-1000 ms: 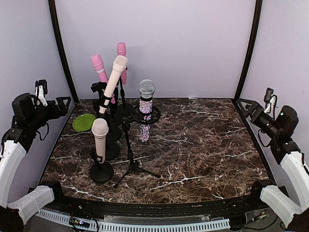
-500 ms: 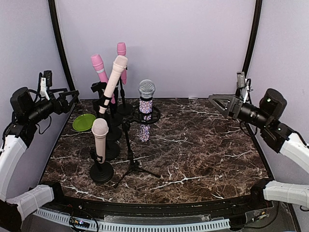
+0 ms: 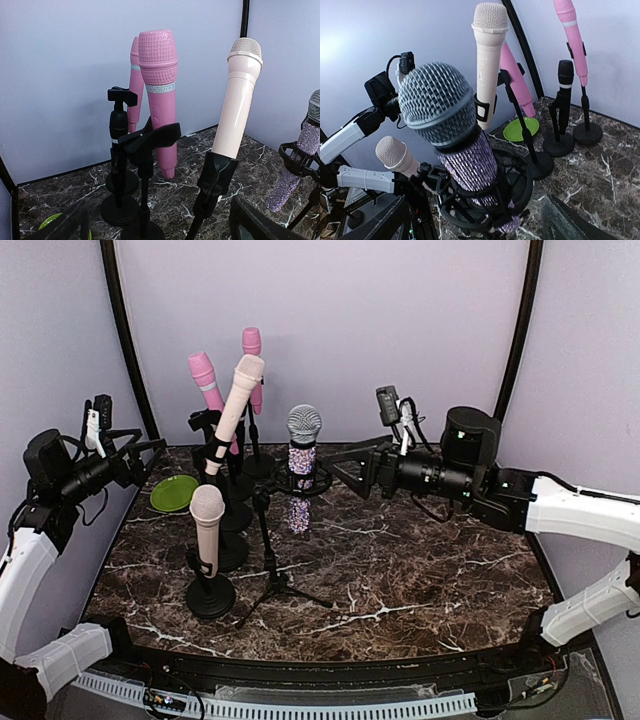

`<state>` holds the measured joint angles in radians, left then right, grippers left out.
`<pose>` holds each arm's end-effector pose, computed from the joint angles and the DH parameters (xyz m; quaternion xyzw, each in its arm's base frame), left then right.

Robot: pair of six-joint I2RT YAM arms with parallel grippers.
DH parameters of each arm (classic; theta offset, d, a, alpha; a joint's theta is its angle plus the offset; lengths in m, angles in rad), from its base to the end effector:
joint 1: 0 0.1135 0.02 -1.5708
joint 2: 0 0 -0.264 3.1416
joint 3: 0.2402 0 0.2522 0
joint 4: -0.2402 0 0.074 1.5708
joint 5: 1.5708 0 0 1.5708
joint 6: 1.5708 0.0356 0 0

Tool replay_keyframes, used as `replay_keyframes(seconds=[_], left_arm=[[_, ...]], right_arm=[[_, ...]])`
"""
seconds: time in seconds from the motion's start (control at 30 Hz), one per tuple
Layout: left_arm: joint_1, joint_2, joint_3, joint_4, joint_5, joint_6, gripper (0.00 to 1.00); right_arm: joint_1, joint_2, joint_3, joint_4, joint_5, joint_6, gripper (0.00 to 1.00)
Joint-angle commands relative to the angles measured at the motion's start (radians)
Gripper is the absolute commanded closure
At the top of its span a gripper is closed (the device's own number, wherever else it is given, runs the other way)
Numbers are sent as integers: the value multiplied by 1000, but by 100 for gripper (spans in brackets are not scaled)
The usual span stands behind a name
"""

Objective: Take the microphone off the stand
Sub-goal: Move the microphone stand with the microphone to the center of the board.

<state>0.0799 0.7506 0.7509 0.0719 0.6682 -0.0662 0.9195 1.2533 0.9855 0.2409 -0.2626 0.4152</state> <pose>0.1748 -0.0081 0.3610 0.1925 0.6593 -0.2186 0.6932 0.1733 0.2426 0.3544 -0.2657 0.6651 0.5017 0.4851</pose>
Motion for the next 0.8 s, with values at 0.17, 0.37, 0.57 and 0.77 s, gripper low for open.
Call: replay_keyframes(seconds=[0.17, 0.37, 0.57, 0.77], left_arm=[[-3, -8, -1, -17, -13, 39, 1], [-3, -16, 1, -28, -22, 48, 1], [-3, -17, 2, -35, -34, 49, 1], [-4, -13, 2, -38, -32, 49, 1]], right_arm=[[117, 170, 254, -7, 221, -254, 7], [147, 226, 302, -5, 200, -302, 12], [153, 260, 319, 6, 297, -297, 27], [159, 264, 314, 45, 341, -280, 58]])
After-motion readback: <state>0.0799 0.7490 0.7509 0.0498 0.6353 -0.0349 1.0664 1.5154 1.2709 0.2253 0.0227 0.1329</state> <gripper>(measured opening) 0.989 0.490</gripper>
